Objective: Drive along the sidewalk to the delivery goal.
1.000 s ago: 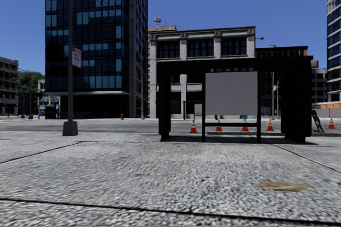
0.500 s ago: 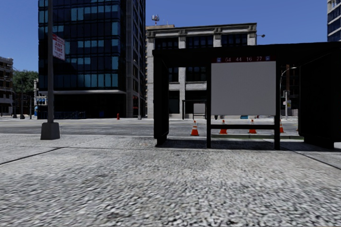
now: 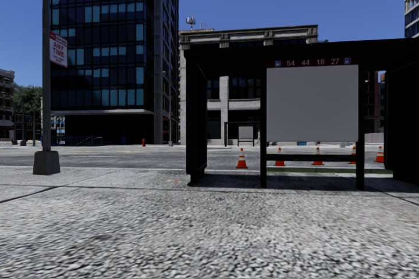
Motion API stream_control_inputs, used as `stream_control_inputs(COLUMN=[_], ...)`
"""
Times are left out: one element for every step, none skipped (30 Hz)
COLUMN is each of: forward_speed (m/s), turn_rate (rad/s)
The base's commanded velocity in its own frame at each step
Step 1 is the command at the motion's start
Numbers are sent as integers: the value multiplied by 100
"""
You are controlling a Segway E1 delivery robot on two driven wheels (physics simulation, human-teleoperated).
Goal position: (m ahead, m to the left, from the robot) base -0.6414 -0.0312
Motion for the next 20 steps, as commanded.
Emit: stream_control_inputs(forward_speed=[0, 0, 0, 0, 0, 0, 0, 0, 0, 0, 0, 0, 0, 0, 0, 0, 0, 0, 0, 0], turn_rate=[0, 0, 0, 0, 0, 0, 0, 0, 0, 0, 0, 0, 0, 0, 0, 0, 0, 0, 0, 0])
